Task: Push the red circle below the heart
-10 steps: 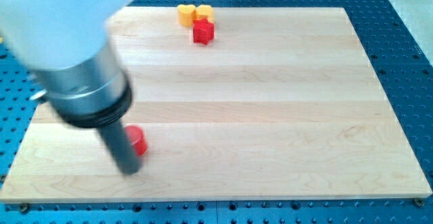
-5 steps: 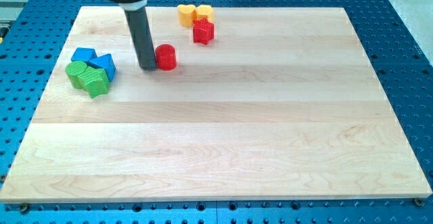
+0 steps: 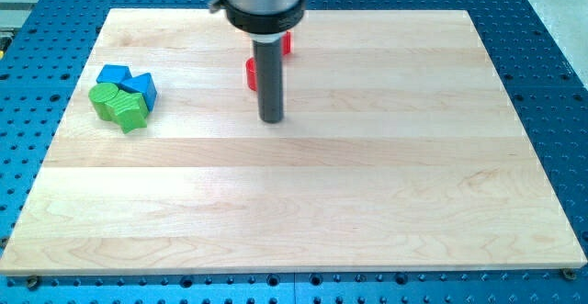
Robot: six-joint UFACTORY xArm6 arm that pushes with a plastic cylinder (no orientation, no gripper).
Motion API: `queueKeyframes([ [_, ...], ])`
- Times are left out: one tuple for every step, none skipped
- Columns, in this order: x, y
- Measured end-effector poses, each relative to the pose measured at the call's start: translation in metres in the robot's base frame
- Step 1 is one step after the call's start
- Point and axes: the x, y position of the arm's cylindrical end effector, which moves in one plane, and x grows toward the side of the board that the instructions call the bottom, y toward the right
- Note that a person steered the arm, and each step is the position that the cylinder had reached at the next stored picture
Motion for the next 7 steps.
queueKeyframes([
  [-0.036,0.001],
  [-0.061,-0.024],
  [-0.064,-0.029],
  [-0.049,-0.028],
  [-0.002,-0.042],
  [-0.022,-0.068],
  [-0.026,-0.067],
])
